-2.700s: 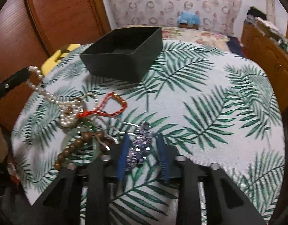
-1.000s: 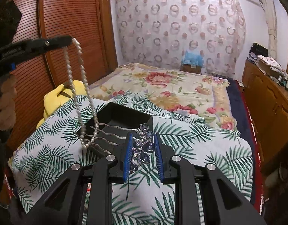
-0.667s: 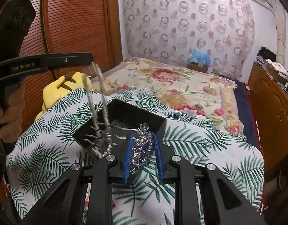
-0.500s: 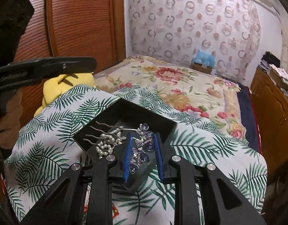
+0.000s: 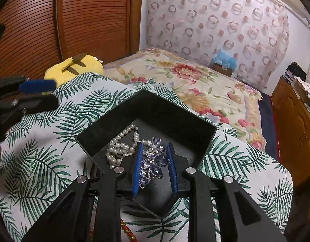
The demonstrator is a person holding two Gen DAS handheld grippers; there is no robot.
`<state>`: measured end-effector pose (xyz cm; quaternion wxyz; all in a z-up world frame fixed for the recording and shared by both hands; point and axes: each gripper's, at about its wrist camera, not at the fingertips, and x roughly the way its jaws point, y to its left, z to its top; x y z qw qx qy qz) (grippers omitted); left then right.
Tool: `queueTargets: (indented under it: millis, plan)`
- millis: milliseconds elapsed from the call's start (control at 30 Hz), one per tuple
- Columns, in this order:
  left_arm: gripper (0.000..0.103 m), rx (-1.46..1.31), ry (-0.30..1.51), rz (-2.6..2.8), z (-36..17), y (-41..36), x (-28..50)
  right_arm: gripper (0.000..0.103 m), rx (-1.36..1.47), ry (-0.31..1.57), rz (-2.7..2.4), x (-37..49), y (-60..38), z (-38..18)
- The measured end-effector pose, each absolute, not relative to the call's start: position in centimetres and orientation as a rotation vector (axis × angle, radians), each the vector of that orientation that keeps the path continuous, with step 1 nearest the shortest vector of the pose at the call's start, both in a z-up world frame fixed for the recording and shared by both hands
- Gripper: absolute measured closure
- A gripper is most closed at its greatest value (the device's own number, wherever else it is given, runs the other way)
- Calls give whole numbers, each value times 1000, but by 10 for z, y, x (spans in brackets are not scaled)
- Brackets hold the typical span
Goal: Organize jewelry
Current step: 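Carry the necklace into the black box with the left while the right drops the clip, then grasp the brown wooden bead bracelet with the right tool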
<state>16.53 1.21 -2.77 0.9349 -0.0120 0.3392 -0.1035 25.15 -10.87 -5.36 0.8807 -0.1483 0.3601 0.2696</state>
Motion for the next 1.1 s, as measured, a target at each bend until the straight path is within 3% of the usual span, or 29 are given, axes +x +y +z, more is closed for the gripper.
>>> queueTargets:
  millis: [533, 967, 1100]
  plan:
    - [52, -10, 753, -265, -57, -9, 110, 75, -175, 711, 540, 172, -156, -36]
    - [38, 39, 751, -324, -66, -33, 63, 75, -121, 807, 538, 95, -183, -71]
    - [38, 44, 771, -326, -73, -35, 60, 82, -125, 841, 556, 90, -180, -82]
